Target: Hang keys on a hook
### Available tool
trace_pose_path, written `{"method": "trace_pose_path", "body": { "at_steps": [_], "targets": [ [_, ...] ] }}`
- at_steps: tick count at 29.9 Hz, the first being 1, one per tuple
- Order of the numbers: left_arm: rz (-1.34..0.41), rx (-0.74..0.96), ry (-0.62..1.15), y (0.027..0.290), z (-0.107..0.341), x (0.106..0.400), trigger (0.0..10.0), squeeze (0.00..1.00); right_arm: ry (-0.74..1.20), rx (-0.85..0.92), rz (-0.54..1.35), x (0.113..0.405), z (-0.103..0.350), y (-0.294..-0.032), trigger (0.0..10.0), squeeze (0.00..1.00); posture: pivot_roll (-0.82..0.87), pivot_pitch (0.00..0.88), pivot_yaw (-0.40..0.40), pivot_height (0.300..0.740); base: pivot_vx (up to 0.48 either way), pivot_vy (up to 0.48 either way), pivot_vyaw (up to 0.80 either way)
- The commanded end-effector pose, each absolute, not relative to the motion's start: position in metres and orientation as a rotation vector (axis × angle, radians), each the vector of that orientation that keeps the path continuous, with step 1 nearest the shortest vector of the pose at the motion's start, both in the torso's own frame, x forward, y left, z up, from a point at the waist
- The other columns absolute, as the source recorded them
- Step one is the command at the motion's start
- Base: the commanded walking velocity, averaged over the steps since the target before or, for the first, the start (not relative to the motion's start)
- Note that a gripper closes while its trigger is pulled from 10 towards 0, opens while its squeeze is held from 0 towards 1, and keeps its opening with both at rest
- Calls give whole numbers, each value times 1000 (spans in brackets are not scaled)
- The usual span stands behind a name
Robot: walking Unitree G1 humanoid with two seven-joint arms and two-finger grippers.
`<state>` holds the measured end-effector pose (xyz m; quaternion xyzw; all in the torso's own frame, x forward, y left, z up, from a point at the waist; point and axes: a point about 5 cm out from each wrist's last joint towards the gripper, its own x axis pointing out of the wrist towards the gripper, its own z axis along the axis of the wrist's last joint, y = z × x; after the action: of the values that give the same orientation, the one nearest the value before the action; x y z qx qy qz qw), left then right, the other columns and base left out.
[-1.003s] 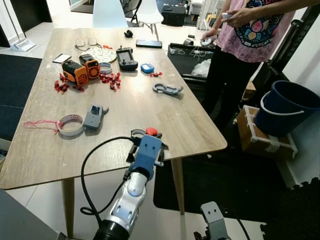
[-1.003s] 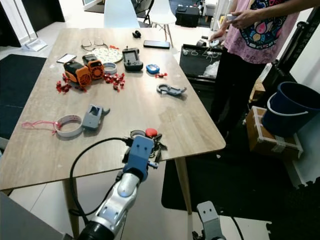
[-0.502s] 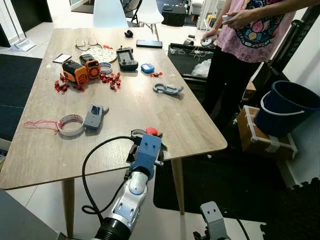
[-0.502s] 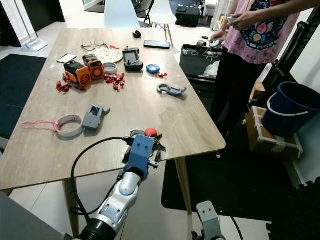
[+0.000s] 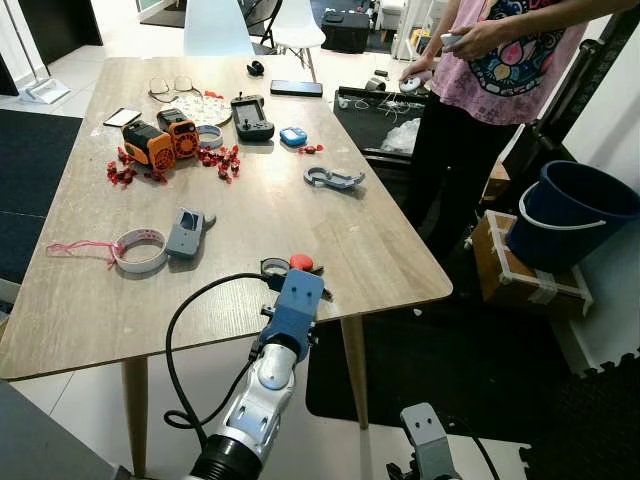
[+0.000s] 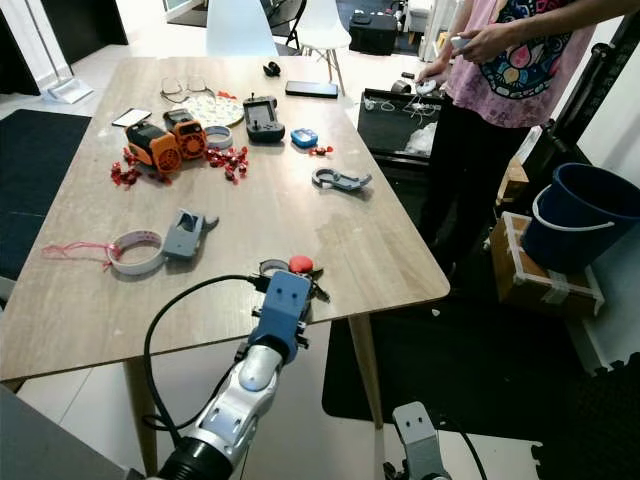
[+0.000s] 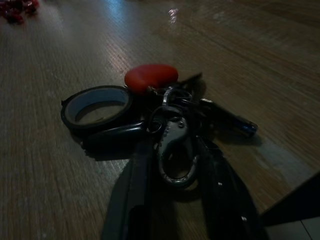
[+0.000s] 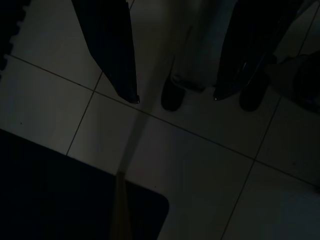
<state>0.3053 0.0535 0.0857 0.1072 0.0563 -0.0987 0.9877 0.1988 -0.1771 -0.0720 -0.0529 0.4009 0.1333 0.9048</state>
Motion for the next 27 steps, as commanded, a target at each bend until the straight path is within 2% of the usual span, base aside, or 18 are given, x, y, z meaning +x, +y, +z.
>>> {"method": "trace_pose_path", "body": {
  "at_steps": [1,2,3,12,13,14,15,17,18,19,20,27],
  "targets": [
    [-202,229,184,52,72,301,4824,0,849,-104,262,194,-75,-180,10000,0,59,91,-69,740,0,0,0],
    [-200,237,185,53,71,301,4824,0,849,-104,261,194,-75,-180,10000,0,59,91,-69,740,0,0,0],
    [-194,247,186,54,71,301,10000,0,849,-104,260,194,-75,-180,10000,0,59,91,-69,740,0,0,0],
    [-186,266,189,64,70,304,10000,0,852,-104,257,194,-75,-180,10000,0,62,93,-69,740,0,0,0],
    [-185,268,189,66,70,305,7961,0,852,-104,257,194,-75,-180,10000,0,62,93,-69,740,0,0,0],
    [-183,271,189,69,70,306,3333,0,852,-104,256,194,-75,-180,10000,0,62,94,-68,740,0,0,0],
    [-180,276,189,71,70,307,1843,0,852,-104,255,194,-75,-180,10000,0,62,94,-68,740,0,0,0],
    [-176,283,188,74,70,307,1843,0,852,-105,254,194,-75,-180,10000,0,62,93,-68,740,0,0,0],
    [-168,299,185,77,69,308,3569,0,852,-105,253,194,-75,-180,10000,0,62,93,-68,740,0,0,0],
    [-168,299,185,77,69,308,3569,0,852,-105,253,194,-75,-180,10000,0,62,93,-68,740,0,0,0],
    [-160,316,183,82,69,310,9922,0,852,-105,252,194,-75,-181,10000,0,62,93,-68,740,0,0,0],
    [-136,363,176,101,69,313,10000,0,852,-107,250,194,-75,-181,10000,0,62,91,-71,740,0,0,0]
  ]
}}
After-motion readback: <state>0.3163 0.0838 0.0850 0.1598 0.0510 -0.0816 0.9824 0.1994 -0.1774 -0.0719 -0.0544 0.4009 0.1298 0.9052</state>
